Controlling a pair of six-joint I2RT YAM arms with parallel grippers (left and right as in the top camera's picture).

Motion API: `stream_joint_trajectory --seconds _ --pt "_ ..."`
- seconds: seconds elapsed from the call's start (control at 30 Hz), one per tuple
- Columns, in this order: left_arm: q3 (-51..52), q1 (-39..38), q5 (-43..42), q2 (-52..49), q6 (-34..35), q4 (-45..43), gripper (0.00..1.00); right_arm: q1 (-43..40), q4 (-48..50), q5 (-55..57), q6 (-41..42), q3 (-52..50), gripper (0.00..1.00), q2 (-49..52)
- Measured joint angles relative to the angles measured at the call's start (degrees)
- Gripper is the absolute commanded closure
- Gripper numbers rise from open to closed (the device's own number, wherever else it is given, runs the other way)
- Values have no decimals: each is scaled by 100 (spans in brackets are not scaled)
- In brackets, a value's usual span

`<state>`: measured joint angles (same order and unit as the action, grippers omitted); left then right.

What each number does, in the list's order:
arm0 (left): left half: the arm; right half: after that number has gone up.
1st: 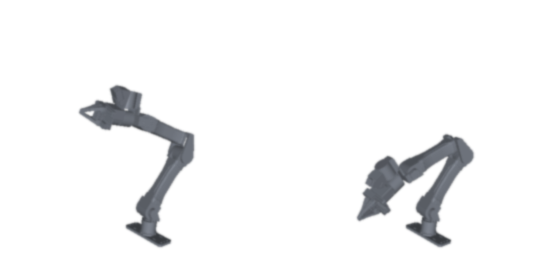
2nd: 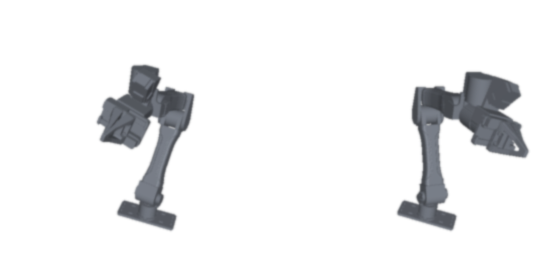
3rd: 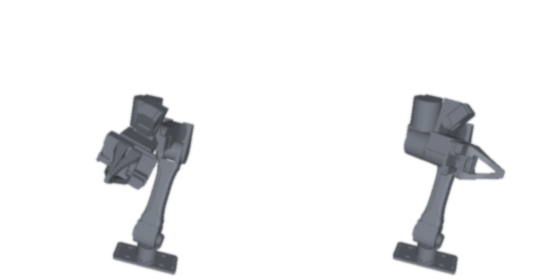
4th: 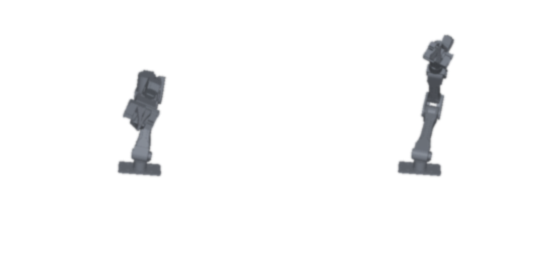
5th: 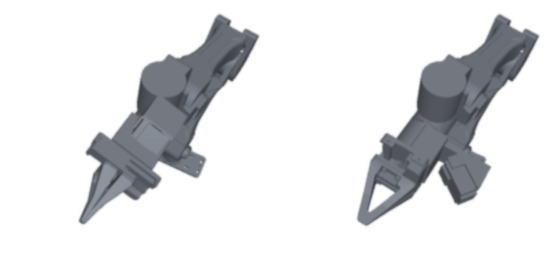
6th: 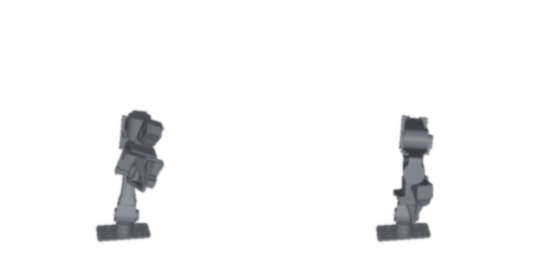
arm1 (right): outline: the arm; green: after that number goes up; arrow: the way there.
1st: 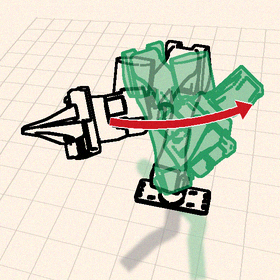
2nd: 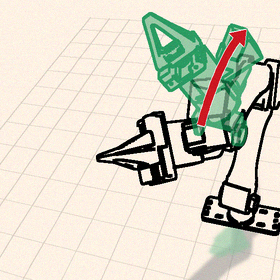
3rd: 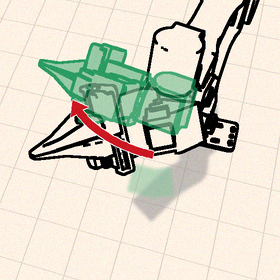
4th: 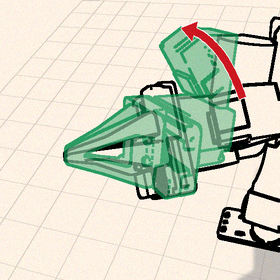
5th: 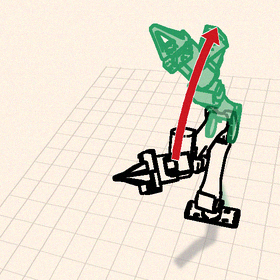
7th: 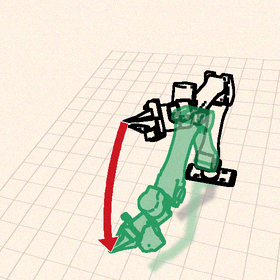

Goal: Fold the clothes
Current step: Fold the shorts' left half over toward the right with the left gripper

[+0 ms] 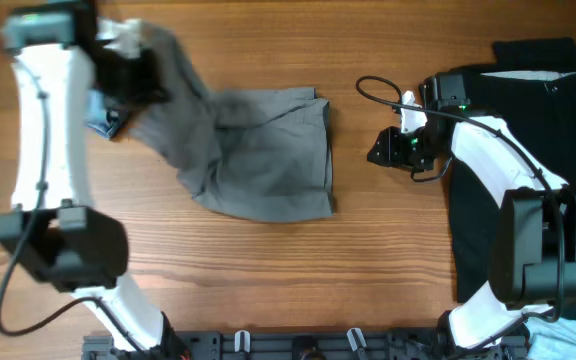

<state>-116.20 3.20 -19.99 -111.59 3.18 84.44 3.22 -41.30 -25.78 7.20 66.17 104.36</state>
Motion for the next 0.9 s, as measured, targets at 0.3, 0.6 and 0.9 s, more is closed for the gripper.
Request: stream_joint_trajectory --seconds 0.3,0.6,0.9 --pt "560 -2363 501 -662 376 -767 89 0 -70 0 0 0 52 0" --pt "673 -3628 769 -1414 855 -1185 0 0 -155 0 0 0 51 0" --pt "-28 -3279 844 -1296 1008 -201 0 -2 -151 -90 -70 0 49 0"
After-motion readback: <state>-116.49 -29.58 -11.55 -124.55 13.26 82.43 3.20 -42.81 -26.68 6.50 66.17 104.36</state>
